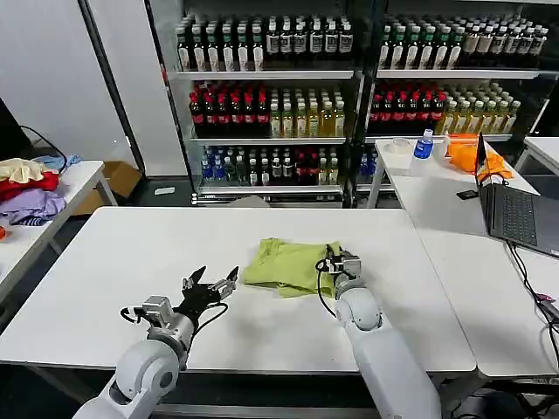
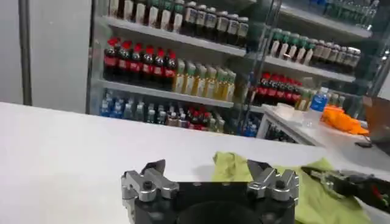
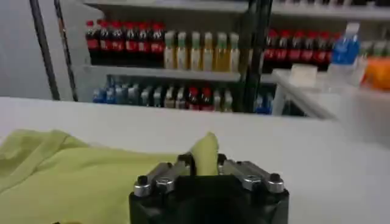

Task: Fold and organize the clothes.

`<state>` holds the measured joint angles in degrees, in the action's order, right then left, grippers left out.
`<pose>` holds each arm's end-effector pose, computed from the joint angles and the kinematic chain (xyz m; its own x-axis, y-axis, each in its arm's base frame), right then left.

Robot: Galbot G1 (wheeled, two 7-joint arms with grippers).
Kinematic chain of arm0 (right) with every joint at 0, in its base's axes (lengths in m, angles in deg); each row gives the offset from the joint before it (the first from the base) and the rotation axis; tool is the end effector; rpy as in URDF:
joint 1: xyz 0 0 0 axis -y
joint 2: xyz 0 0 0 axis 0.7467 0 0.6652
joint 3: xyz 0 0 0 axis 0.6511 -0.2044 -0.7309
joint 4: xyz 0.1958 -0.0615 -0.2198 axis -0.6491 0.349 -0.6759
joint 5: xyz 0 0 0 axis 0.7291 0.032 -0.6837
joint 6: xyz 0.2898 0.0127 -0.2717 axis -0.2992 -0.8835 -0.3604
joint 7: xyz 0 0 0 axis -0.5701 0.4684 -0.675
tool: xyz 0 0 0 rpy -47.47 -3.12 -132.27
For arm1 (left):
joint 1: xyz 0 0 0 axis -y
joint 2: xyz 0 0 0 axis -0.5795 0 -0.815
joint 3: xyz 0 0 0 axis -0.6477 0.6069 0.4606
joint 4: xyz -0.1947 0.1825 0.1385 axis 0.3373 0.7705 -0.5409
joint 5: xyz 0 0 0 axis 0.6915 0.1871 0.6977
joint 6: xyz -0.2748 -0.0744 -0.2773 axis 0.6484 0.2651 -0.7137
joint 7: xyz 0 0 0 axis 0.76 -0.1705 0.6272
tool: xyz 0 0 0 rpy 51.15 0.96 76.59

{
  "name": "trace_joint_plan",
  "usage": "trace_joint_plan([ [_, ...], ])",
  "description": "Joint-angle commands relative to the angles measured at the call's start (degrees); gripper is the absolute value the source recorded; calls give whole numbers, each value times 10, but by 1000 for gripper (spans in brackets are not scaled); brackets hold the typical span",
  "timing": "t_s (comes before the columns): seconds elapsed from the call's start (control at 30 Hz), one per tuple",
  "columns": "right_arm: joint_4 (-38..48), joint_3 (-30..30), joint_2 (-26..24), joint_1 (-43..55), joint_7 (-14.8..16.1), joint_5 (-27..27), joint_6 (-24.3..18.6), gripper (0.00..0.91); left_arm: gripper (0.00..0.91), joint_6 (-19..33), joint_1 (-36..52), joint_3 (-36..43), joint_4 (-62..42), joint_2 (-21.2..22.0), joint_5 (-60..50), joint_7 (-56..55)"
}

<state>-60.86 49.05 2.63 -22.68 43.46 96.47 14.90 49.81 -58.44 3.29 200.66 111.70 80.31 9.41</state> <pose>0.4773 0.0664 -0.2763 -0.9547 -0.0464 0.2939 -0.0736 0.9939 -0.0819 0.3393 -0.0155 -0.2140 -0.9282 0.2551 0.2710 0.2009 0.9564 -0.2121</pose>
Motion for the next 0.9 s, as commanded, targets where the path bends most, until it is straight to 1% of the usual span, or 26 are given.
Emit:
trace_joint_plan([
  [0.03,39,1,-17,-3,25,-196,-201,907,907,1,1,8,-8,8,-8,2],
  [0.13,-19,12,-27,-42,16,-202,-204,907,907,1,2,9,-2,9,-7,2],
  [0.23,-97,29,-32,-103,1,-194,-201,907,907,2,3,10,1,5,-8,3],
  [0.33,-201,52,-38,-193,-7,-160,-198,907,907,9,5,11,3,0,-21,5],
  [0.37,-221,62,-39,-212,-10,-152,-187,907,907,15,5,11,5,-2,-28,7],
  [0.4,-293,81,-42,-254,-16,-135,-167,907,907,19,3,11,9,-4,-37,10],
  [0.47,-331,103,-40,-291,-19,-101,-148,907,907,26,0,12,10,-6,-47,14],
  [0.5,-375,119,-40,-320,-17,-89,-141,907,907,31,-4,13,12,-7,-56,16],
  [0.57,-412,142,-37,-359,-14,-90,-142,907,907,38,-10,14,14,-10,-65,20],
  [0.6,-434,155,-36,-390,-12,-93,-135,907,907,42,-13,14,17,-12,-73,22],
  [0.7,-465,179,-38,-440,-4,-92,-123,907,907,47,-14,12,22,-13,-75,22],
  [0.77,-474,188,-42,-454,1,-88,-121,907,907,47,-14,13,25,-14,-82,21],
  [0.9,-498,211,-49,-463,-1,-51,-93,907,907,50,-9,16,33,-10,-117,17],
])
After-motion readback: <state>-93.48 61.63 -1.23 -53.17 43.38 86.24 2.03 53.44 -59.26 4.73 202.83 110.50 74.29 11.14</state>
